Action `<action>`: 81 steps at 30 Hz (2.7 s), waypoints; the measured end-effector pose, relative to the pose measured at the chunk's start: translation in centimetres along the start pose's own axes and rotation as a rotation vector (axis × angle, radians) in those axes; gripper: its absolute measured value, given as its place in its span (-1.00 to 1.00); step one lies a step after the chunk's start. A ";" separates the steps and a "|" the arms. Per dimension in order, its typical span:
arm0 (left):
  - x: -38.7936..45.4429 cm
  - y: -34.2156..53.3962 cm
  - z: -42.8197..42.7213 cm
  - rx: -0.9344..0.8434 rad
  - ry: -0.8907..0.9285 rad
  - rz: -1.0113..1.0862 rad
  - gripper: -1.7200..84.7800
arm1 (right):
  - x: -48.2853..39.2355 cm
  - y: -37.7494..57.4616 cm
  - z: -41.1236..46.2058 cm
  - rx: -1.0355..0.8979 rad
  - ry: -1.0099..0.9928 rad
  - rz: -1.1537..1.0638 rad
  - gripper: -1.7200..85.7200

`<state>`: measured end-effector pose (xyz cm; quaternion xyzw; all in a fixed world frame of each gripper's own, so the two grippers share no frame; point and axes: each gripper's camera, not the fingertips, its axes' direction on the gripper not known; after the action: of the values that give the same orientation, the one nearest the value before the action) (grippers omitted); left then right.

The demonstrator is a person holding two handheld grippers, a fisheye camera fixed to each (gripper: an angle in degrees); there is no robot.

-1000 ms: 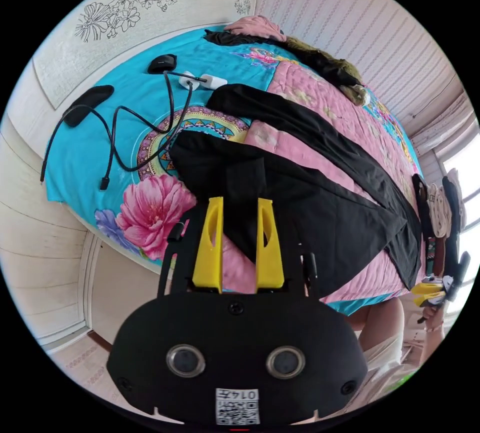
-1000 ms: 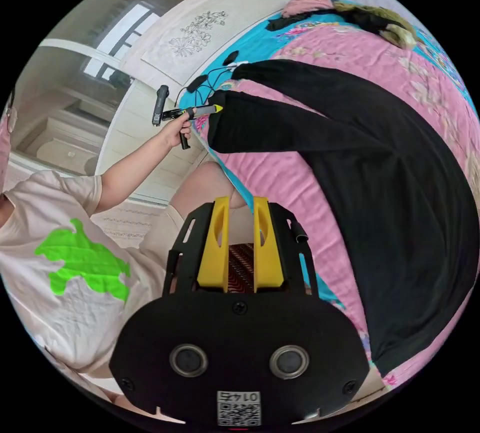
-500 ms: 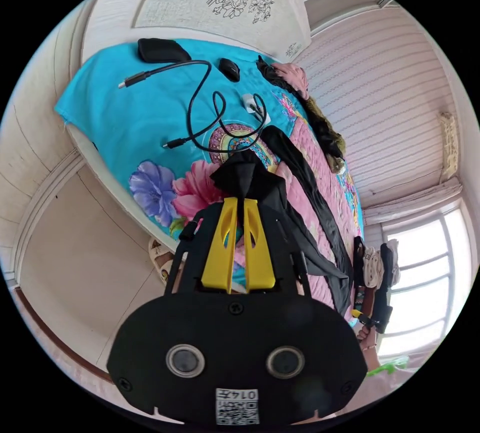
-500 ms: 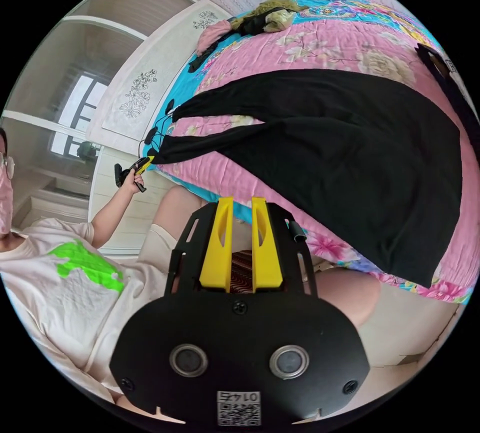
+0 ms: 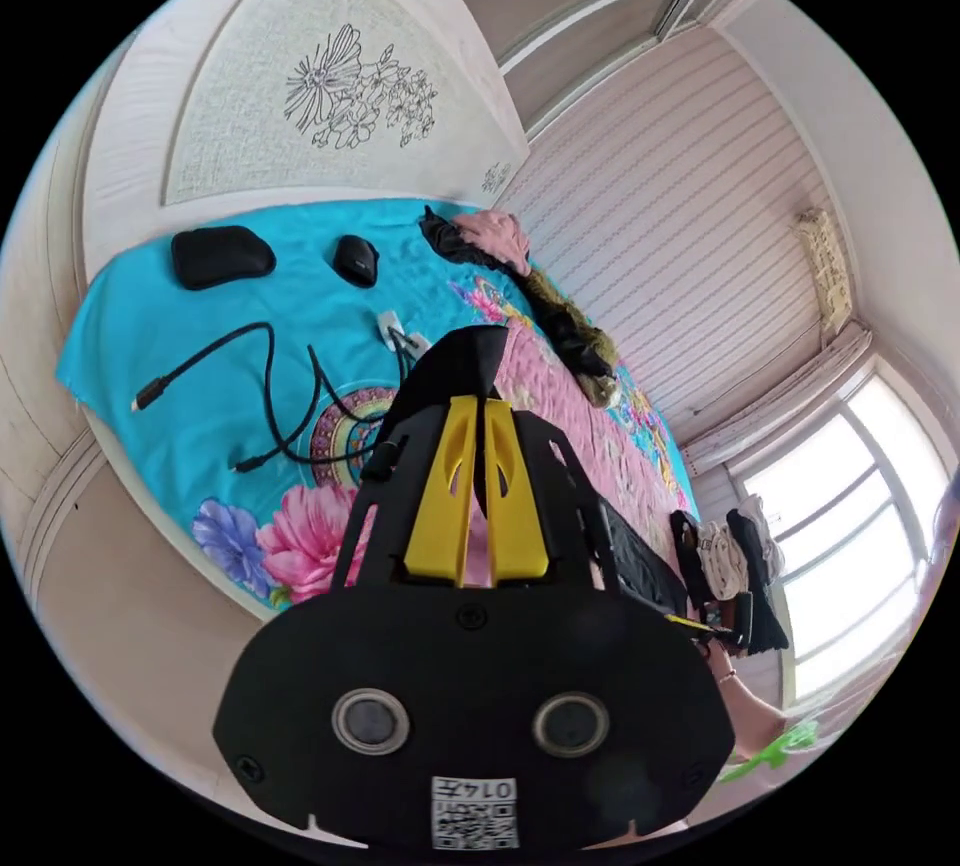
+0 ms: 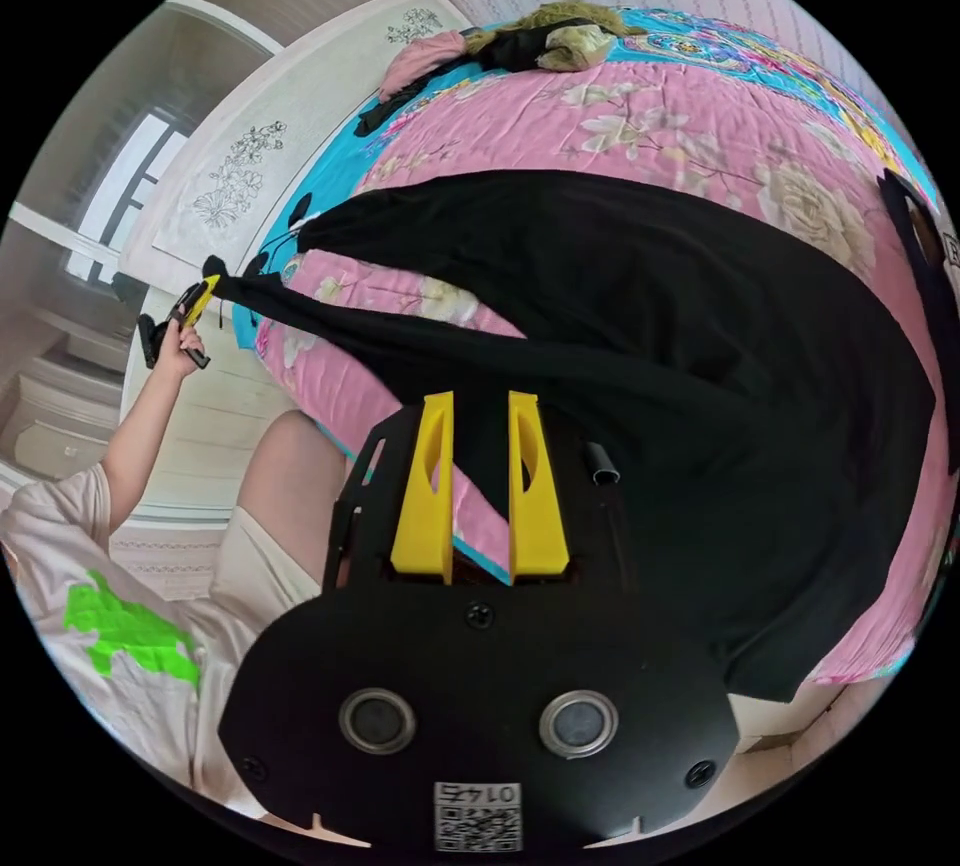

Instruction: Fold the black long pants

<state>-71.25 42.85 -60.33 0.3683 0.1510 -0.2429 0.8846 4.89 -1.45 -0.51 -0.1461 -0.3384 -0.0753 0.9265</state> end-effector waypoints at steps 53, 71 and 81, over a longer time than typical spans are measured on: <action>38.8 23.0 37.5 -0.705 0.138 0.847 -0.73 | 19.1 -4.4 -35.9 0.115 0.461 0.344 -0.94; 35.6 20.8 38.4 -0.621 0.112 0.686 -0.74 | 18.0 4.1 -35.0 0.101 0.257 0.436 -0.69; 31.5 17.4 35.3 -0.543 0.063 0.557 -0.74 | 18.0 7.9 -32.0 0.184 0.218 0.632 -0.88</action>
<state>-32.34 17.83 -40.20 0.1551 0.1312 0.0670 0.9769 39.81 -4.99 -13.93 -0.1506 -0.1807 0.2312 0.9440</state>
